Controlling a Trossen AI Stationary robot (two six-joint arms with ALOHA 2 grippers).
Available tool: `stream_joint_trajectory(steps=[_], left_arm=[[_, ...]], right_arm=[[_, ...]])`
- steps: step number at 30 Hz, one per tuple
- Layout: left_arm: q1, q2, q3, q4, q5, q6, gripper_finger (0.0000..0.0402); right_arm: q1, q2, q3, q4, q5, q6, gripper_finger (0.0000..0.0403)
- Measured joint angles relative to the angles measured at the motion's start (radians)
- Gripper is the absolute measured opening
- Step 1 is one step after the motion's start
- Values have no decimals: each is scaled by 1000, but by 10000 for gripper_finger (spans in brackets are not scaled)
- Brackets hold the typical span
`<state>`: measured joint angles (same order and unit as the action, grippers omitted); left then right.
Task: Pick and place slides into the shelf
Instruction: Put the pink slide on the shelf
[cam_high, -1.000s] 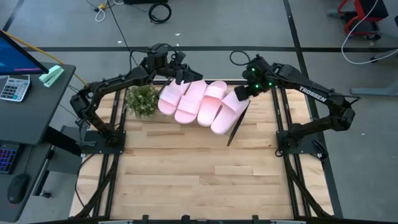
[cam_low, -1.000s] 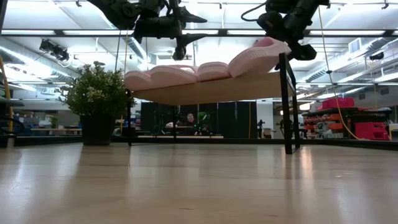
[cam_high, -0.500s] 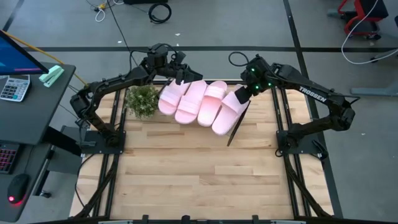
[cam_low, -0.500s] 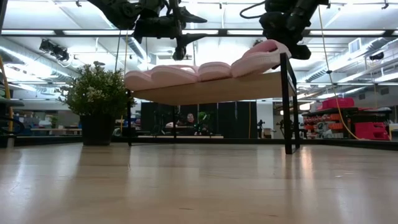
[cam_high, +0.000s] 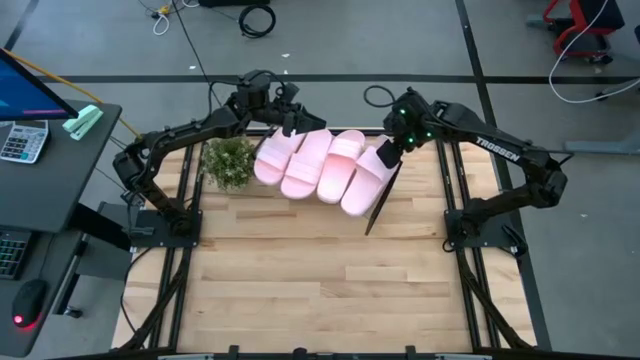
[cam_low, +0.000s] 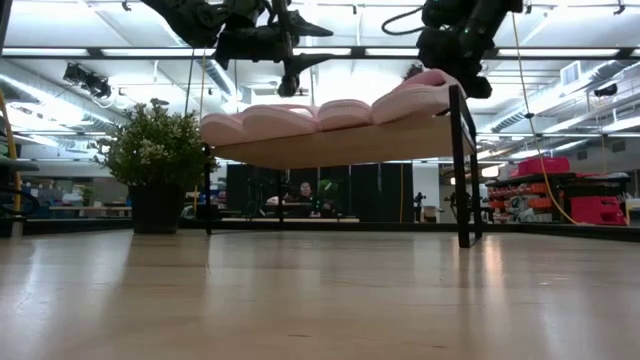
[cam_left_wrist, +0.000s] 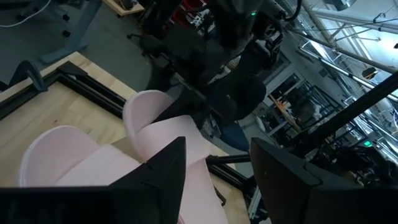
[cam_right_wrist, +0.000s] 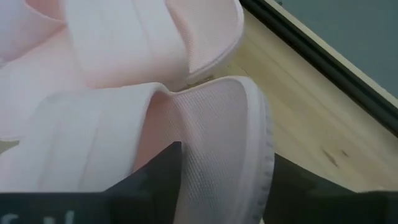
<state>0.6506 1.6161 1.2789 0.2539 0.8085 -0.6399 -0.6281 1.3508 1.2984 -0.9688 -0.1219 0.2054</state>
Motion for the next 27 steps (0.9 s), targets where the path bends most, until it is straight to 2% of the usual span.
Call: stream_joint_trajectory(steps=[10,23,27], left_arm=[[-40,0,0,0,0,8,186],[-44,0,0,-1,-11,9,181],[-44,0,0,-1,-13,9,185]], right_arm=[[-19,44,0,15,-25,119,246],[-26,42,0,20,53,107,270],[-26,41,0,39,42,74,267]])
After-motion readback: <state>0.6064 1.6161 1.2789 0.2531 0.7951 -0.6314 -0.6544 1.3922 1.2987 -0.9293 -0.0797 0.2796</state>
